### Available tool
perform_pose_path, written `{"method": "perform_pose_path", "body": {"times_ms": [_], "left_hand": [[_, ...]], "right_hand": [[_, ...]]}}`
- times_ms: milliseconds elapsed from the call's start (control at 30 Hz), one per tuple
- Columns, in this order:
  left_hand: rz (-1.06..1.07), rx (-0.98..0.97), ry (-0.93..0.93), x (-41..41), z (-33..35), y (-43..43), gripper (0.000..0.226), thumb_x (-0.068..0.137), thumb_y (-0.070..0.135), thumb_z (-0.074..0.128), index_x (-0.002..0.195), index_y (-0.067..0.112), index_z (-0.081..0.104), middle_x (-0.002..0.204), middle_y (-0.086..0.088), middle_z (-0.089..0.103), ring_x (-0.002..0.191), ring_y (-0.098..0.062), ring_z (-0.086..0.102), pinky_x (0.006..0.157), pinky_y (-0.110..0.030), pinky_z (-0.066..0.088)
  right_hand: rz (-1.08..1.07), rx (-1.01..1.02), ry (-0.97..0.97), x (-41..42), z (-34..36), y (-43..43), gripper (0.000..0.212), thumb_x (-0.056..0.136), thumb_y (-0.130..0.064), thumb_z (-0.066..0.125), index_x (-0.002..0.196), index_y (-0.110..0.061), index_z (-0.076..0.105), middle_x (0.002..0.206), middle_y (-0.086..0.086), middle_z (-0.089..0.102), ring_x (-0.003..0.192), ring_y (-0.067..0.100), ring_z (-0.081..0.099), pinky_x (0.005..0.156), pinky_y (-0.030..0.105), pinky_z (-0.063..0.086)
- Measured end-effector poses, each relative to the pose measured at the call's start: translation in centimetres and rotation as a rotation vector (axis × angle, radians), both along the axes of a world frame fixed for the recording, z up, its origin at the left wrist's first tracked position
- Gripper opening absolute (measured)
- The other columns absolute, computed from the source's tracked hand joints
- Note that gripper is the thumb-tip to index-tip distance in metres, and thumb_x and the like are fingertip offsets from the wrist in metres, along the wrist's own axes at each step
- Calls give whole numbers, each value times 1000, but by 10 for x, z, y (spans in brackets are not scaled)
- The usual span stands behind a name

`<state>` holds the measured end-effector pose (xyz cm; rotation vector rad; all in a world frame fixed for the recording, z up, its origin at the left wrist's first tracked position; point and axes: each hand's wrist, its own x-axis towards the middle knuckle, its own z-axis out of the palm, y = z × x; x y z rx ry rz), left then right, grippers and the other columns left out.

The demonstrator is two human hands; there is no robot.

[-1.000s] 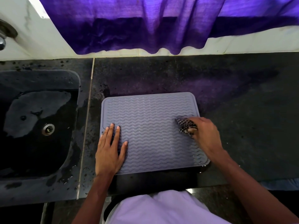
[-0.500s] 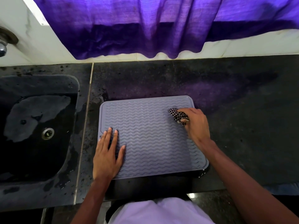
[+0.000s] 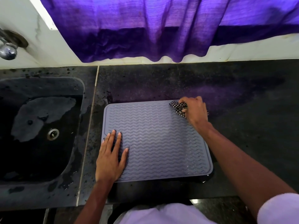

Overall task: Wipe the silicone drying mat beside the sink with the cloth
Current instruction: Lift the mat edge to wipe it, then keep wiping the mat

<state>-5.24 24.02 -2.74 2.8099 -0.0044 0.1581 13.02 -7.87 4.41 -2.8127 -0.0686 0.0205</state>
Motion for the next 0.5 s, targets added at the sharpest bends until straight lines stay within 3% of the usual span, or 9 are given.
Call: {"method": "perform_pose_path", "body": {"times_ms": [200,333,500], "left_hand": [[7,12,35,0,2,-1,67,101,52,36,158,16,30,166,-5,23,154,-23,21,123,-46,24],[18,17,51,0,2,-1,68,101,53,34,158,17,29,167,-4,22,154,-23,19,123,-45,24],[12,17,46,0,3,-2,68,101,53,35,158,16,30,166,-6,23,154,-23,20,123,-45,24]], "right_hand": [[51,-36,70,8,15,0,43,78,-6,73,114,-29,67,101,7,70,102,30,50,85,43,47],[0,-1,11,-20,29,4,44,73,-3,73,106,-32,70,94,5,69,97,30,54,83,40,49],[13,37,29,-60,0,-2,49,66,-1,75,103,-32,69,100,-4,73,88,28,57,79,39,52]]}}
